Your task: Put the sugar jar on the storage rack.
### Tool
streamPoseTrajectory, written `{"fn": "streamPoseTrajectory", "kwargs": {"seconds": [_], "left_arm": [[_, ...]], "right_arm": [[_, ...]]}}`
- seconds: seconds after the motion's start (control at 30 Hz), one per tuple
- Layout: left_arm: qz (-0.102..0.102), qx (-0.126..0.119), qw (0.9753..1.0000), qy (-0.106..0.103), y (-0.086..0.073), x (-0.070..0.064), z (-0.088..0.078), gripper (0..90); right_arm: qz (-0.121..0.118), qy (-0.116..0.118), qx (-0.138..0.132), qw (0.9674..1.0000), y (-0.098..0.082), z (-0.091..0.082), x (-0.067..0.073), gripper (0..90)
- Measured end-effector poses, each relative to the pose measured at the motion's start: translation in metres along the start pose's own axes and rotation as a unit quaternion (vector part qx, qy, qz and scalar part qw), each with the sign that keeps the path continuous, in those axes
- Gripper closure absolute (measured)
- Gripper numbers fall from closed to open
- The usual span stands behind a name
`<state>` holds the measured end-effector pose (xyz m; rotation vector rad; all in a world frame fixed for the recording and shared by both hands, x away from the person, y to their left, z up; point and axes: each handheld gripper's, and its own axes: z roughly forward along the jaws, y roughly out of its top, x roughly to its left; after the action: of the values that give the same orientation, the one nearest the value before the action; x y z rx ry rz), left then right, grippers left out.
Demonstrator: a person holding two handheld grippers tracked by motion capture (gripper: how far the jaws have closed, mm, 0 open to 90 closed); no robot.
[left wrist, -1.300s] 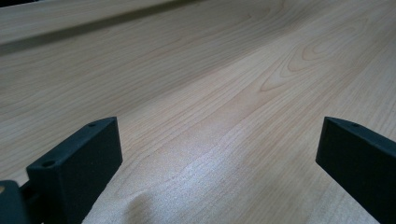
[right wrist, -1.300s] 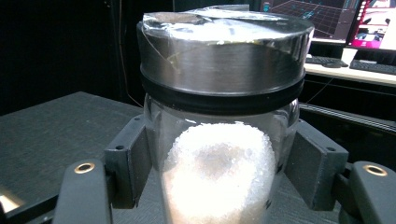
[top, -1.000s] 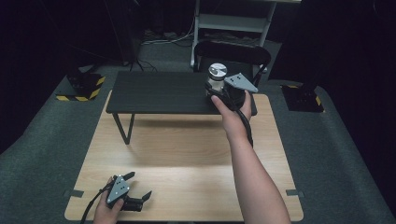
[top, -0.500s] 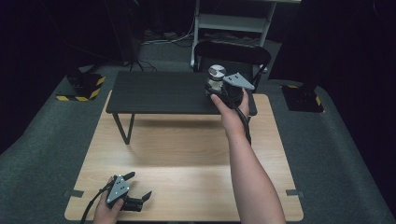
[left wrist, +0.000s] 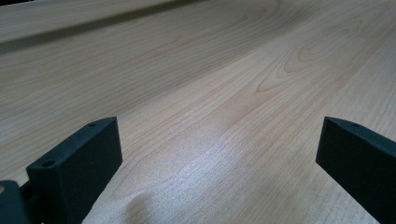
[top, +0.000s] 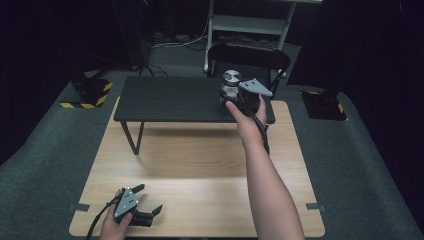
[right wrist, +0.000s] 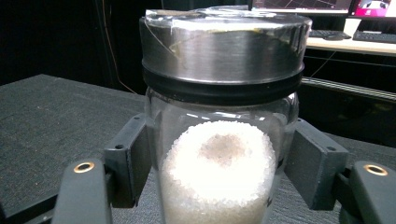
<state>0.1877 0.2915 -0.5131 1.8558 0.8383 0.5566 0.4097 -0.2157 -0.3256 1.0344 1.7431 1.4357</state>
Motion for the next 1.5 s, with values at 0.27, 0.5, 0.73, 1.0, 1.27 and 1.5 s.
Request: {"fn": "streamPoseTrajectory", "kwargs": {"seconds": [0.27, 0.5, 0.73, 1.0, 1.27, 1.5], "left_arm": [[0.0, 0.0, 1.0, 0.0, 0.0, 0.0, 0.0, 0.5], [-0.002, 0.0, 1.0, -0.002, 0.0, 0.001, 0.0, 0.5], [-0.002, 0.0, 1.0, -0.002, 0.0, 0.001, 0.0, 0.5], [-0.008, 0.001, 1.0, -0.002, 0.0, 0.001, 0.001, 0.5], [-0.009, 0.002, 1.0, -0.001, 0.001, 0.001, 0.001, 0.5], [-0.01, 0.002, 1.0, -0.001, 0.001, 0.001, 0.001, 0.5]], "right_arm": [[-0.008, 0.002, 0.003, 1.0, 0.001, 0.001, 0.001, 25.7], [-0.026, -0.005, -0.014, 0.9996, -0.002, -0.001, 0.007, 0.3], [-0.016, 0.006, -0.015, 0.9997, -0.001, -0.004, 0.002, 0.4], [-0.011, 0.013, -0.015, 0.9997, -0.001, -0.008, 0.002, 0.4], [-0.016, 0.026, -0.023, 0.9993, -0.006, -0.016, -0.001, 0.4], [-0.02, 0.032, -0.028, 0.9989, -0.016, -0.031, -0.006, 0.3]]}}
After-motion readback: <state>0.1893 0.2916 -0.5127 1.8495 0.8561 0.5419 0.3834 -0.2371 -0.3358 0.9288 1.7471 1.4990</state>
